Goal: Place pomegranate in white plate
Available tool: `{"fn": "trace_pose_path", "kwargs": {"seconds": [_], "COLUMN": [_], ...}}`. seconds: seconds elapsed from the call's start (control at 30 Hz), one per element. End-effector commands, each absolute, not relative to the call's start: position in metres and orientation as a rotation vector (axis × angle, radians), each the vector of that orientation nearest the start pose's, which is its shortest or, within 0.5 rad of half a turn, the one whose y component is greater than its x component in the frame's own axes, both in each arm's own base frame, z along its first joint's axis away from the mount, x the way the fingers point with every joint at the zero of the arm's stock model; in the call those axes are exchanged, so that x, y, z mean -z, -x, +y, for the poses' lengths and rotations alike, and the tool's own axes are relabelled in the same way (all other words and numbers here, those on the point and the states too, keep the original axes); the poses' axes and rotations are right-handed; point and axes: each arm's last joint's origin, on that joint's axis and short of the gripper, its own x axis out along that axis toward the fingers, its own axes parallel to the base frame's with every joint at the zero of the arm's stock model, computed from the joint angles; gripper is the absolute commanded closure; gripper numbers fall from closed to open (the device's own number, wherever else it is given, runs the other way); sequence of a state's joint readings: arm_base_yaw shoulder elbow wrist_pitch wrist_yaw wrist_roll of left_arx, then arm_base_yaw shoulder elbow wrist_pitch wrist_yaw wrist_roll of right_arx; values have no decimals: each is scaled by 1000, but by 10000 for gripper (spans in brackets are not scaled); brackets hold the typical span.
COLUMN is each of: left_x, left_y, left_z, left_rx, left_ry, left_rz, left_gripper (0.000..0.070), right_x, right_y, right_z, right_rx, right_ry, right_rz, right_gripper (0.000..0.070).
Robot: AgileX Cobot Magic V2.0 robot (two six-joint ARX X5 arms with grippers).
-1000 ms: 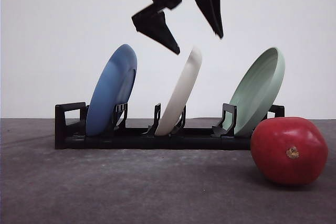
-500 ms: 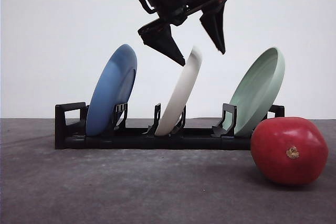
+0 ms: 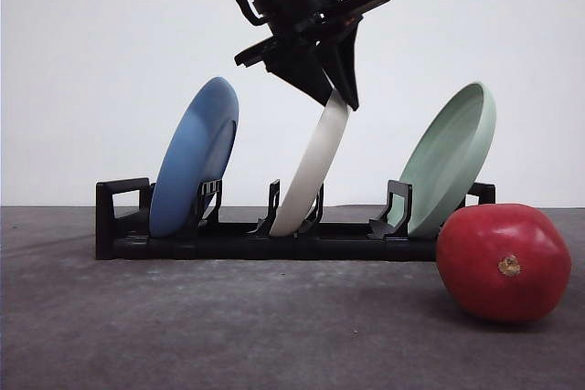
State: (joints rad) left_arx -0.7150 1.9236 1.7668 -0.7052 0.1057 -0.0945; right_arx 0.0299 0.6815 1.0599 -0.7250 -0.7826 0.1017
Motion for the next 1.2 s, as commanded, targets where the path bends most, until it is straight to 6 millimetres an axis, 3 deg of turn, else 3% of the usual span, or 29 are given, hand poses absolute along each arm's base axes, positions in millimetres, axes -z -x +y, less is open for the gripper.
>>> {"fn": "trace_pose_path", "kwargs": {"seconds": [0.0, 0.3, 0.6, 0.9, 1.17], "left_x": [-297, -304, -357, -429, -448], "left_y": [-322, -319, -290, -218, -142], "left_z": [-289, -287, -270, -233, -206], "left_rx": [734, 767, 854, 1060, 1097], "left_ry": [-181, -162, -112, -64, -244], "left_rz": [867, 863, 765, 667, 743], "left_gripper": [700, 700, 700, 700, 699], "right_x": [-390, -390, -389, -389, -389], "right_y": [-102, -102, -102, -102, -102], "right_z": [24, 24, 24, 24, 24], "right_rx": [-793, -792, -790, -790, -790], "right_ry": [-223, -225, -220, -221, -221], "right_rz": [358, 368, 369, 370, 370], "right_gripper": [68, 68, 68, 68, 68]}}
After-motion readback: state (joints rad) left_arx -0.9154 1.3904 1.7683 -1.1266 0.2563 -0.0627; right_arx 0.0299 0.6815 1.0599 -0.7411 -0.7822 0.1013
